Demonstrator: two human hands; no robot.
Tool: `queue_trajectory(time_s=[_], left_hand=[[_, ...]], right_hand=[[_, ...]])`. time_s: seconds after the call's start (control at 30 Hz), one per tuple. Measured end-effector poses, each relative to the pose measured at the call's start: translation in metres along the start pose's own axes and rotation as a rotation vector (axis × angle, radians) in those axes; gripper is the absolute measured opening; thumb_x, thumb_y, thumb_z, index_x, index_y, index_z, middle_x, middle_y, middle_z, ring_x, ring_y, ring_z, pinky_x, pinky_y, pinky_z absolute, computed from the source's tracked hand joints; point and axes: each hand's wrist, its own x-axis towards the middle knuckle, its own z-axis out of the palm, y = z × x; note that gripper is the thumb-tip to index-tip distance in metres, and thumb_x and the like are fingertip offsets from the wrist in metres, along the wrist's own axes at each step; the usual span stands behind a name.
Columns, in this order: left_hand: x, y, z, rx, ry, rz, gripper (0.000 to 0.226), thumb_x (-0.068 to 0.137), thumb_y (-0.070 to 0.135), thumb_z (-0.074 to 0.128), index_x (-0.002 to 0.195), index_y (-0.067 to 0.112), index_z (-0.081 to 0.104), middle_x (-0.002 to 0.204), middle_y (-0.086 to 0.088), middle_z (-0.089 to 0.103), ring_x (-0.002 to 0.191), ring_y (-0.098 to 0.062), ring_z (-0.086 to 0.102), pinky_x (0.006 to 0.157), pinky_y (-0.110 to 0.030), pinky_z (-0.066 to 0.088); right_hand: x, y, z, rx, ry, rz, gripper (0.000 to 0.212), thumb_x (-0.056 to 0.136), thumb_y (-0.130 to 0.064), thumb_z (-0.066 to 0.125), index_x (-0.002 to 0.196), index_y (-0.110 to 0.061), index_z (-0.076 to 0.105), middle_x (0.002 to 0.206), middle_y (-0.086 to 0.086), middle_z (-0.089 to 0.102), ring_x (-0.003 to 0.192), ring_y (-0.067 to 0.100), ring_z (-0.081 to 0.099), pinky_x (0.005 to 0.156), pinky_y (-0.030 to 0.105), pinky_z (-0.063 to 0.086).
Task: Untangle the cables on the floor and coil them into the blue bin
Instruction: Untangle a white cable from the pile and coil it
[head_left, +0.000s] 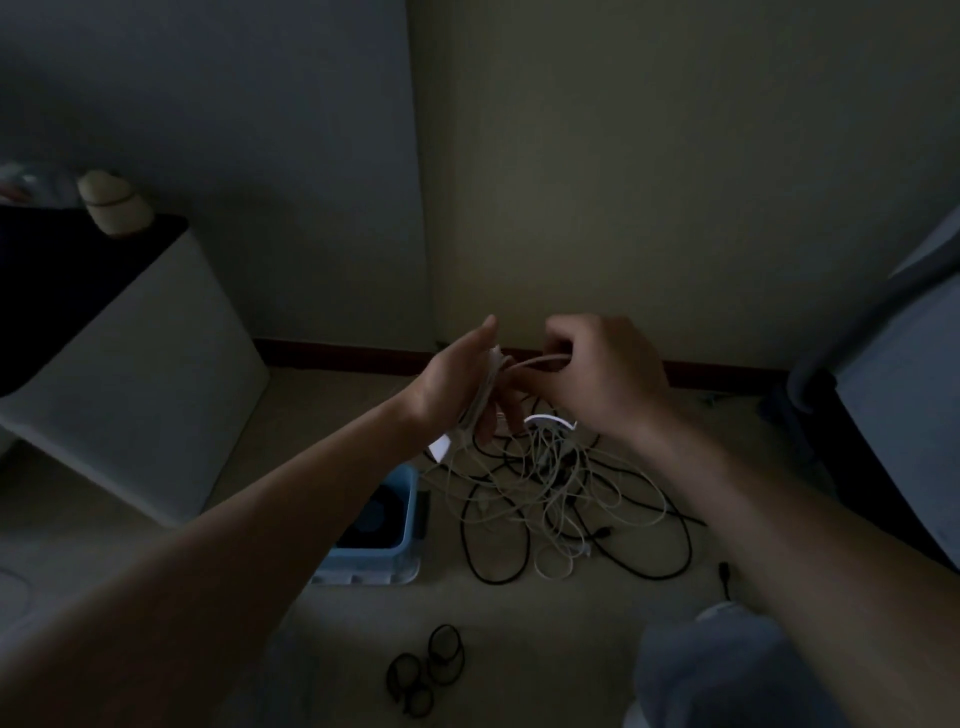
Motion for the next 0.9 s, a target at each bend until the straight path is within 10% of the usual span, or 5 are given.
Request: queue_trajectory(time_s=[0.27,0.63,0.9], left_hand=[[0.004,-0.011,-0.002,-0.012,-0.038,-0.011,0.043,0.094,0.048,0.036,0.084,0.011,0.055,0.054,0.001,0.024,0.048,-0.017,0.018,0.047,-0.028,0.019],[-0.002,0.001,-0.005,-0.360,-0.165,-0.041,0.031,0.099,0.032,0.032,0.072,0.020,0.041,0.046,0.008,0.020,0.035,-0.008,0.016,0.039,-0.020,0.025],[-0.001,0.004,-0.019,-0.826,0.011,0.122,0.029,0.100,0.035,0.034,0.080,0.017,0.047,0.052,0.005,0.042,0.042,-0.008,0.040,0.055,-0.022,0.042]], right_hand=[[0.009,0.024,0.013,0.437,-0.097,0.021,0.018,0.096,-0.027,0.062,0.083,-0.015,0.064,0.076,0.000,0.065,0.073,0.017,0.060,0.067,0.030,0.044],[0.018,0.037,0.006,0.593,-0.054,0.095,0.031,0.087,-0.045,0.071,0.069,-0.022,0.060,0.052,-0.016,0.053,0.051,0.001,0.048,0.055,0.023,0.041],[0.005,0.035,0.032,0.584,-0.538,0.271,0.030,0.106,-0.020,0.039,0.089,-0.012,0.062,0.058,-0.005,0.048,0.044,0.007,0.043,0.048,0.023,0.044]])
